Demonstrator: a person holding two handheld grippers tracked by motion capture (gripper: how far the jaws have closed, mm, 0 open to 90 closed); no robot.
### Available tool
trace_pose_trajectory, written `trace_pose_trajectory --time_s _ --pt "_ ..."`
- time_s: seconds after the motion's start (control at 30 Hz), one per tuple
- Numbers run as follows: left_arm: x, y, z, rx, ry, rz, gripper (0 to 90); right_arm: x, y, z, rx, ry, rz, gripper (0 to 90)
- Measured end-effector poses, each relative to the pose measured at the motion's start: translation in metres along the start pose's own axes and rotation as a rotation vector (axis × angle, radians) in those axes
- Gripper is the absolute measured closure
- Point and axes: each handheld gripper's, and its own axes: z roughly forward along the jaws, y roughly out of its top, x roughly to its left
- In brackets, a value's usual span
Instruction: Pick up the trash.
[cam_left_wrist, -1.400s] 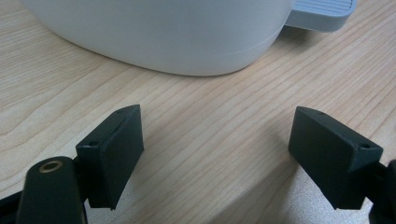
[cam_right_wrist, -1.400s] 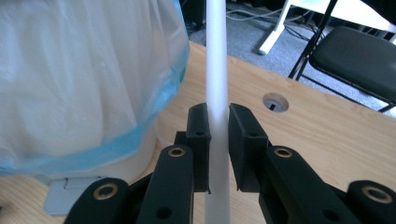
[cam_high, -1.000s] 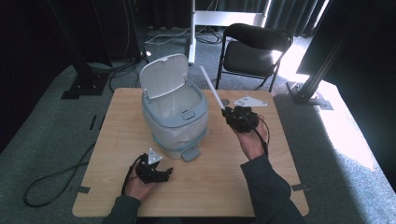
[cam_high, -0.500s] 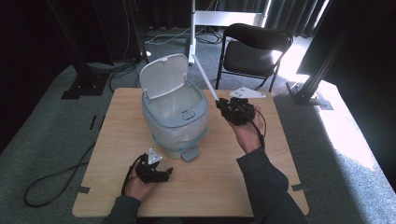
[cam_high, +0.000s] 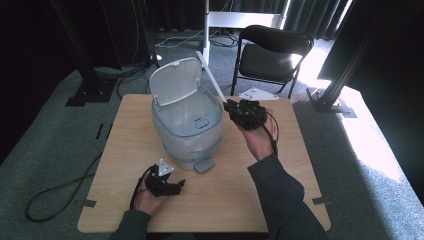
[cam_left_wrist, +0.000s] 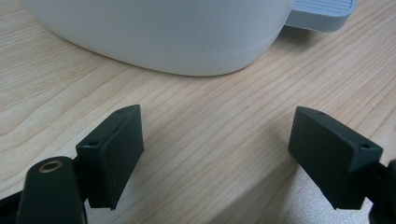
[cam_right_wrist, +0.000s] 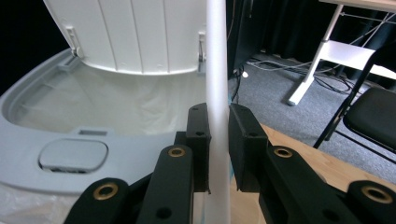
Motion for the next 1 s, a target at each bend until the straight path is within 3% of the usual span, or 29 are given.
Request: trace_pose_trajectory --time_s 0.37,0.53,1.0 --pt "0.0 0.0 0.0 0.0 -0.001 0.0 18.0 0.01 0.008 0.011 -0.002 0.03 -0.017 78.9" --pt "0.0 0.0 0.0 0.0 -0.001 0.0 18.0 0.013 0.015 0.015 -0.017 0.069 -0.034 78.9" --pt "0.0 0.0 0.0 0.0 -0.002 0.001 18.0 0.021 0.032 0.031 -0.012 0.099 -0.047 78.9"
